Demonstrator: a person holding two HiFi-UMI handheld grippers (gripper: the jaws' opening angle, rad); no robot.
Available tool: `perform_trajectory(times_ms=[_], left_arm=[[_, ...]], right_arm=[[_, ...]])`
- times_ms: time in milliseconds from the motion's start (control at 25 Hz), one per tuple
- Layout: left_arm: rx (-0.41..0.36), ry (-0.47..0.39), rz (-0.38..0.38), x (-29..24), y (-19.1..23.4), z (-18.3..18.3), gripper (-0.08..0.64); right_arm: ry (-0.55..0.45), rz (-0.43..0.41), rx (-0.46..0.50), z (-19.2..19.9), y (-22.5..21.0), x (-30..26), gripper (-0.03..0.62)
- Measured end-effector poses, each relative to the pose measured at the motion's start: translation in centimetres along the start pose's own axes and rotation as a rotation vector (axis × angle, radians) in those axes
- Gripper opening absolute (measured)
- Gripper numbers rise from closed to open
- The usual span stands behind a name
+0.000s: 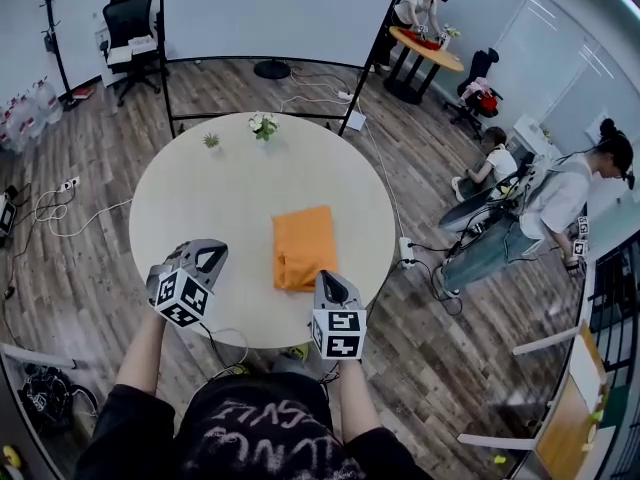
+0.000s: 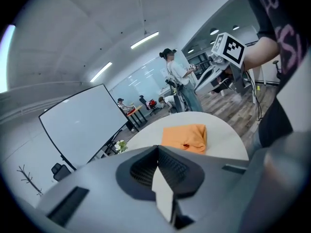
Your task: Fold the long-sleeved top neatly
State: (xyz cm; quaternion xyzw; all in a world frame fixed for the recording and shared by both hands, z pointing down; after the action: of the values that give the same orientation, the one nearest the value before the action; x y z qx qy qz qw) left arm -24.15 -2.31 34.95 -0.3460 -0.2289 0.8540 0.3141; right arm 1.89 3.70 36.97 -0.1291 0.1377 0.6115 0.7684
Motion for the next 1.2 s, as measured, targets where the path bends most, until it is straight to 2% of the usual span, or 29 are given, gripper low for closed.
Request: perform_trajectory(times_ms=[200, 440, 600, 1040, 1200], left_arm=[[0.063, -0.008, -0.078, 1.7, 0.6, 0.9, 0.012], [0.205, -0.044, -0.186, 4.1, 1.6, 1.1, 0.012], [0.304, -0.114, -0.252, 5.6, 3.0, 1.0, 0.012], [0.46, -0.182, -0.343, 8.3, 4.5, 2.4, 0.012], [0.491, -0.206, -0.371, 8.8, 4.9, 2.7, 0.012]], right_arm=[[-0.052, 0.012, 0.0, -0.9, -0.3, 0.8, 0.005], [-0.107, 0.037, -0.028, -2.1, -1.7, 2.0, 0.005], [-0.152, 0.058, -0.046, -3.1, -2.5, 2.5, 0.005], [-0.224, 0.101, -0.082, -4.4, -3.1, 3.6, 0.005], [-0.239, 0.106, -0.091, -4.7, -3.5, 3.8, 0.005]])
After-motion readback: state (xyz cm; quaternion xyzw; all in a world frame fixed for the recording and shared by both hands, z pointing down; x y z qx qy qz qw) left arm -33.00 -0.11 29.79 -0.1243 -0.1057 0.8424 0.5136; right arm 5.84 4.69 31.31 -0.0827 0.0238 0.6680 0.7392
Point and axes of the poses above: the fingertips, and each gripper's own axes: x backward along the fingers, y to its left, z out of its underside, the point moved 7 cm from there along x, backward along the fingers, and after that the axes turned 5 degrees about -x, right-handed, at the moved point
